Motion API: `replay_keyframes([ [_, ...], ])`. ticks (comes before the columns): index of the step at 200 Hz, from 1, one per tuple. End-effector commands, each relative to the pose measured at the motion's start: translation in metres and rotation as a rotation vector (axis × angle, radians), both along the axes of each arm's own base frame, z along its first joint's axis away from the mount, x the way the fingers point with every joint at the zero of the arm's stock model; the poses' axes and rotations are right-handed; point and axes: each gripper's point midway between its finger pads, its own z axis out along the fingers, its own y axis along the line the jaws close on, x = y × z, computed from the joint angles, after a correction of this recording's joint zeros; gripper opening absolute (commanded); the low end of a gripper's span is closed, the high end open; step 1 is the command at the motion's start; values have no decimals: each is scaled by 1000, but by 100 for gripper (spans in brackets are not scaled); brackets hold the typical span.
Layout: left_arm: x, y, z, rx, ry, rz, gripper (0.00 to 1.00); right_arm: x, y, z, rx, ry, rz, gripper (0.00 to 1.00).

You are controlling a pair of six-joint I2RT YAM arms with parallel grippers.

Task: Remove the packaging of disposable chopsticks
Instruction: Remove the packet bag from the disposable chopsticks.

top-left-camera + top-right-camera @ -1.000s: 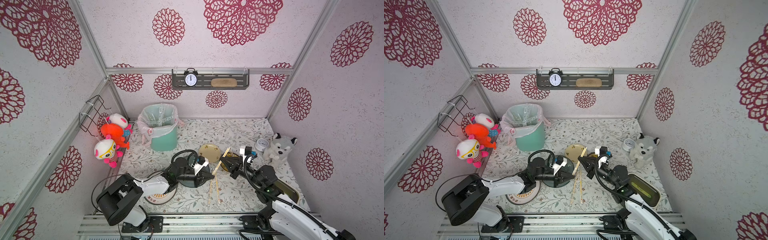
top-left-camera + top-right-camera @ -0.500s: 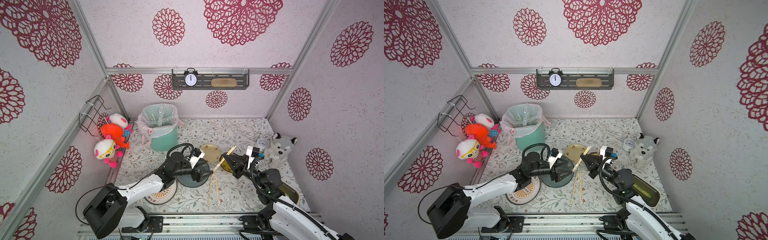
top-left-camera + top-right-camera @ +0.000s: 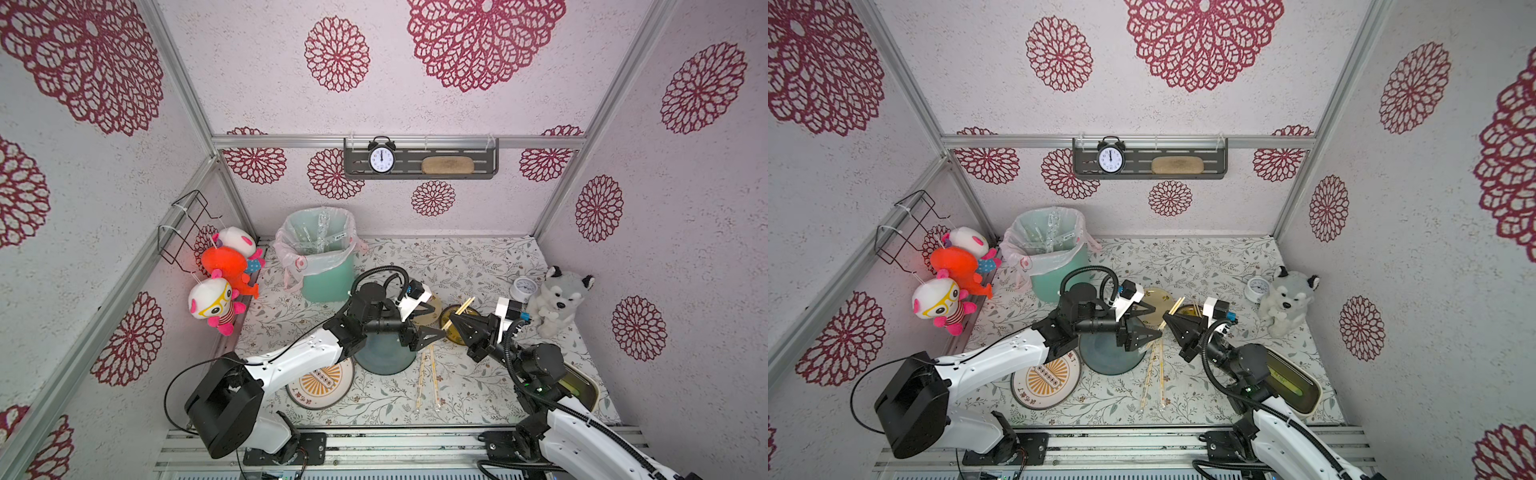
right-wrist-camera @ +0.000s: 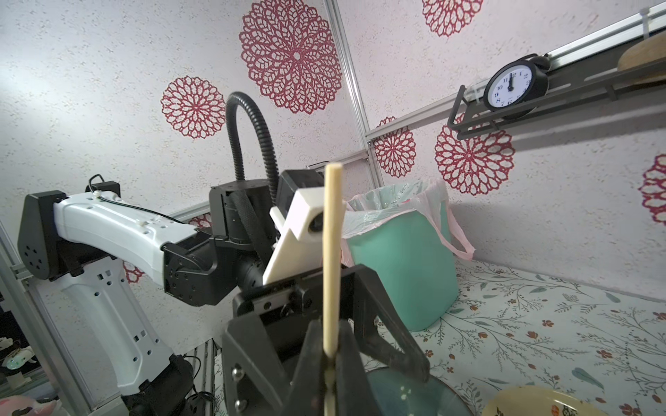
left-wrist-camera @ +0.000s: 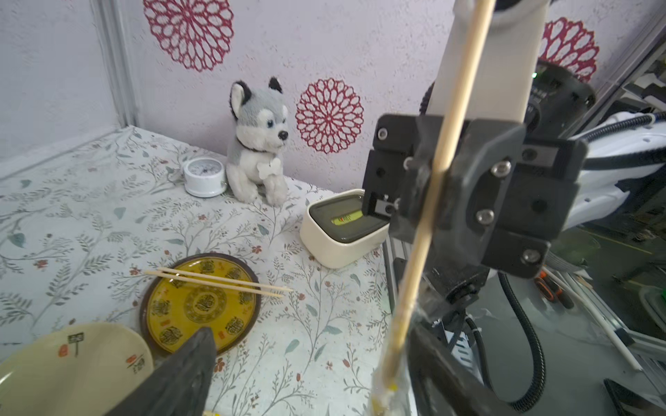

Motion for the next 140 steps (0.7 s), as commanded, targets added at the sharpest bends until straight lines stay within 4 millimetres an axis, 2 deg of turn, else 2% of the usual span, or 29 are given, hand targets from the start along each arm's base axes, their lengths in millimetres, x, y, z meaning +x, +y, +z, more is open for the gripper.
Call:
replay_keyframes([
  [1, -9, -6, 4, -6, -14, -59, 77, -6, -3, 19, 42, -62, 4, 0],
  [19, -14, -8, 8, -31, -14, -92, 72, -4, -3, 16, 41, -56, -1, 0],
  [33, -15, -8, 11, -41, -14, -101, 55, -4, -2, 14, 41, -52, 5, 0],
  [52, -14, -8, 14, -45, -25, -95, 25, -3, 0, 9, 35, -40, 11, 0],
  [63, -14, -9, 15, -42, -20, -99, 15, -2, 1, 6, 33, -32, 13, 0],
  [73, -17, -9, 16, -47, -13, -116, 0, -1, 1, 4, 33, -27, 12, 0],
  [97, -19, -8, 13, -47, -7, -117, 0, 0, 3, 1, 26, -18, 21, 1],
  [107, -18, -6, 12, -45, -13, -107, 0, 1, 2, 2, 28, -16, 11, 27],
  [115, -18, -4, 11, -45, -12, -101, 0, 4, -1, 3, 34, -12, -15, 39],
  [130, -22, -1, 10, -46, -5, -116, 0, 4, -8, 9, 44, -29, -54, 49],
  [140, -23, 0, 11, -48, -5, -108, 0, 4, -10, 12, 44, -36, -67, 49],
])
